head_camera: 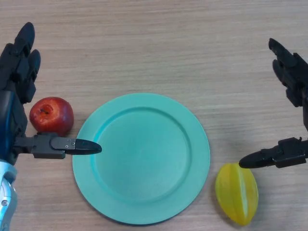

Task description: Pick up the yellow starfruit and place it on the plate

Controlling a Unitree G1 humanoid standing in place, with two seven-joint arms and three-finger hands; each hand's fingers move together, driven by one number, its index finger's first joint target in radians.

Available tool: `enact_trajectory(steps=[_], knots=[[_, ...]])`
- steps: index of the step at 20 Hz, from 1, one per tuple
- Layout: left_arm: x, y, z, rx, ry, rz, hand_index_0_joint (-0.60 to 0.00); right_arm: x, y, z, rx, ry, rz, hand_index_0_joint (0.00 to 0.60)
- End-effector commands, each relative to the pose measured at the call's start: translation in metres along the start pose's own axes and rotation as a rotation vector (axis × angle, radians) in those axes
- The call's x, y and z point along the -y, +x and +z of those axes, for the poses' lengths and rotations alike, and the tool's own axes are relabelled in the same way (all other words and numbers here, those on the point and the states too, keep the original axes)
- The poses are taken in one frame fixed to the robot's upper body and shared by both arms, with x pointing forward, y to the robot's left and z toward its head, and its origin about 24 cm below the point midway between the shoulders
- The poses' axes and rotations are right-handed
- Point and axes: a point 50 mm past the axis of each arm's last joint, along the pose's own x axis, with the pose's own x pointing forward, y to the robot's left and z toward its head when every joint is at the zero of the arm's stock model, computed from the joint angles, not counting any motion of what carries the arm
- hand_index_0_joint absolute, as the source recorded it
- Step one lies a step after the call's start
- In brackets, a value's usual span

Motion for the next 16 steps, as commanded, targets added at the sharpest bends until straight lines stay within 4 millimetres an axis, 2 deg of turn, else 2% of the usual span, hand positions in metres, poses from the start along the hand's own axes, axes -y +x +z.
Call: enact_trajectory(steps=[1,11,13,16], knots=[[-0.013,0.000,0.031,0.211,0.066,0.050,0.000,0.019,-0.002,0.025,0.186,-0.096,-0.065,0.000],[-0.017,-0.002,0.031,0.206,0.069,0.052,0.000,0.013,-0.005,0.025,0.199,-0.111,-0.002,0.000],[-0.022,-0.002,0.031,0.215,0.073,0.071,0.000,0.009,-0.008,0.026,0.212,-0.076,0.056,0.000],[-0.024,-0.001,0.033,0.222,0.082,0.089,0.000,-0.003,-0.014,0.022,0.290,-0.196,0.190,0.000]])
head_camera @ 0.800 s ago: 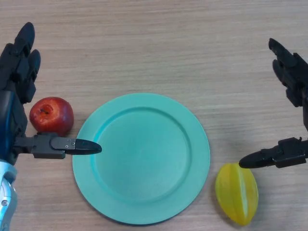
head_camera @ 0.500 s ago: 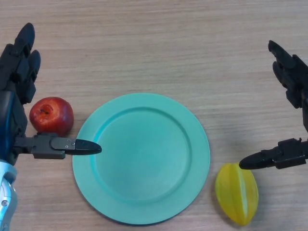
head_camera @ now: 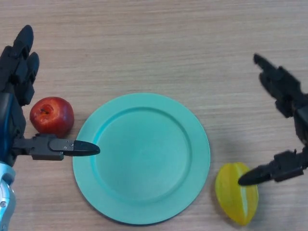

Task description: Pick up the yellow starfruit and place it on the plate

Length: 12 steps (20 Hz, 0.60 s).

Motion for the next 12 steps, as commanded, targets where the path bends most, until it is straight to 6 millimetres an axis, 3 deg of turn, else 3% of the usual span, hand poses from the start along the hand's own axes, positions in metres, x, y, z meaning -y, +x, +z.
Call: enact_trajectory(steps=[1,7,12], knots=[[-0.017,0.001,0.034,0.232,0.068,0.061,0.000,0.010,-0.005,0.026,0.190,-0.174,0.018,0.000],[-0.016,0.003,0.032,0.229,0.079,0.060,0.000,-0.009,-0.010,0.017,0.199,-0.408,0.214,0.000],[-0.016,0.003,0.030,0.232,0.088,0.060,0.000,-0.017,-0.013,0.002,0.228,-0.708,0.338,0.000]])
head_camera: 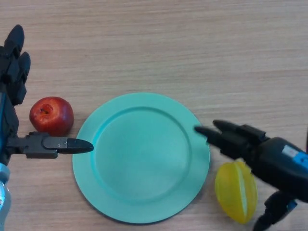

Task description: Pick up the yellow starfruit and place it on the plate

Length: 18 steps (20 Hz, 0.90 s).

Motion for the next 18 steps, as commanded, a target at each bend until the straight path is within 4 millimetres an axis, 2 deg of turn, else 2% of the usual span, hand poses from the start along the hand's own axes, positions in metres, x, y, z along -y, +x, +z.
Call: enact_trajectory(steps=[1,3,8,18], knots=[[-0.014,0.001,0.035,0.237,0.080,0.055,0.000,0.025,-0.013,0.000,0.046,-0.155,-0.142,0.000],[-0.013,0.002,0.035,0.235,0.082,0.051,0.000,0.026,-0.017,-0.006,0.028,-0.276,-0.102,0.000],[-0.009,0.002,0.034,0.228,0.081,0.041,0.000,0.024,-0.020,-0.017,-0.001,-0.359,-0.083,0.000],[-0.011,0.001,0.035,0.230,0.086,0.048,0.000,0.012,-0.006,-0.014,0.024,-0.161,-0.072,0.000]])
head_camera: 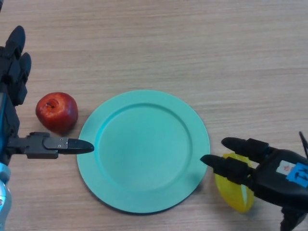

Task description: Pick up the yellow starfruit and place it on the plate

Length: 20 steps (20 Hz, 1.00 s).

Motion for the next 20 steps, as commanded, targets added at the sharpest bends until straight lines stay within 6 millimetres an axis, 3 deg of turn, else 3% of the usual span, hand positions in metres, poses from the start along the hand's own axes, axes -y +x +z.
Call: enact_trajectory(steps=[1,4,5,8,9,10,13,17,20], knots=[[-0.012,0.000,0.034,0.228,0.085,0.050,0.000,0.026,-0.008,-0.004,0.024,0.023,-0.166,0.000],[-0.013,0.001,0.033,0.224,0.088,0.049,0.000,0.022,-0.003,-0.002,0.042,0.090,-0.188,0.000],[-0.013,0.001,0.033,0.223,0.088,0.048,0.000,0.021,-0.002,-0.002,0.045,0.089,-0.187,0.049],[-0.013,0.001,0.032,0.218,0.089,0.050,0.000,0.019,-0.006,-0.008,0.035,0.012,-0.169,0.449],[-0.013,0.002,0.031,0.214,0.089,0.052,0.000,0.023,-0.006,-0.010,0.025,0.032,-0.212,0.548],[-0.013,0.002,0.030,0.213,0.092,0.054,0.000,0.029,-0.004,-0.010,0.024,0.085,-0.289,0.600],[-0.012,0.002,0.028,0.210,0.097,0.056,0.000,0.040,-0.004,-0.014,0.015,0.029,-0.422,0.600],[-0.013,0.001,0.027,0.202,0.090,0.055,0.000,0.047,-0.007,-0.016,-0.002,-0.051,-0.441,0.600],[-0.014,0.002,0.027,0.197,0.088,0.054,0.000,0.063,-0.004,-0.004,0.052,-0.033,-0.479,0.600]])
